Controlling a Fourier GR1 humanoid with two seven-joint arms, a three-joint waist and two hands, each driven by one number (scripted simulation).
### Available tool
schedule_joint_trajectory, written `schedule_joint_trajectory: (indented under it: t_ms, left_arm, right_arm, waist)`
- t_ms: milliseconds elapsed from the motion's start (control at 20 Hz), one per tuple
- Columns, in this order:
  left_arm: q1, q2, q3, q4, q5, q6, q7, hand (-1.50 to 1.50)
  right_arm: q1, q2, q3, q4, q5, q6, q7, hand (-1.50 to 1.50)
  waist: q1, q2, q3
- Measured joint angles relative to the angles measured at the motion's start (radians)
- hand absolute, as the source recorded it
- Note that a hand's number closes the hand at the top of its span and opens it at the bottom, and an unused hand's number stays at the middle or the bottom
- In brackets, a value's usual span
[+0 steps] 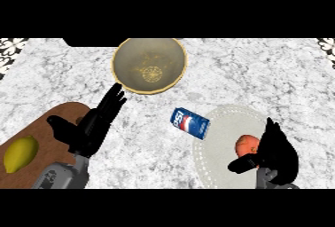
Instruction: Pick the squash from the placemat and place it in the bowl
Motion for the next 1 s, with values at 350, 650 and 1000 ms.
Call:
schedule_joint_trajectory:
  t_ms: [350, 650, 1000]
  left_arm:
    - [0.015, -0.005, 0.014, 0.003, -0.010, -0.027, -0.009, 0.00]
    - [0.027, -0.019, 0.015, -0.032, -0.029, -0.019, 0.019, 0.00]
    - [0.041, -0.041, 0.029, -0.041, -0.051, -0.029, 0.032, 0.00]
  right_arm:
    - [-0.004, 0.000, -0.025, 0.066, 0.012, -0.039, -0.020, -1.50]
    - [0.004, 0.001, -0.037, 0.102, 0.017, -0.062, -0.044, -1.50]
    - [-0.005, 0.001, -0.036, 0.154, 0.034, -0.107, -0.081, 1.50]
  waist:
    - [-0.001, 0.000, 0.000]
    - [-0.001, -0.001, 0.001]
    - [-0.003, -0.003, -0.002]
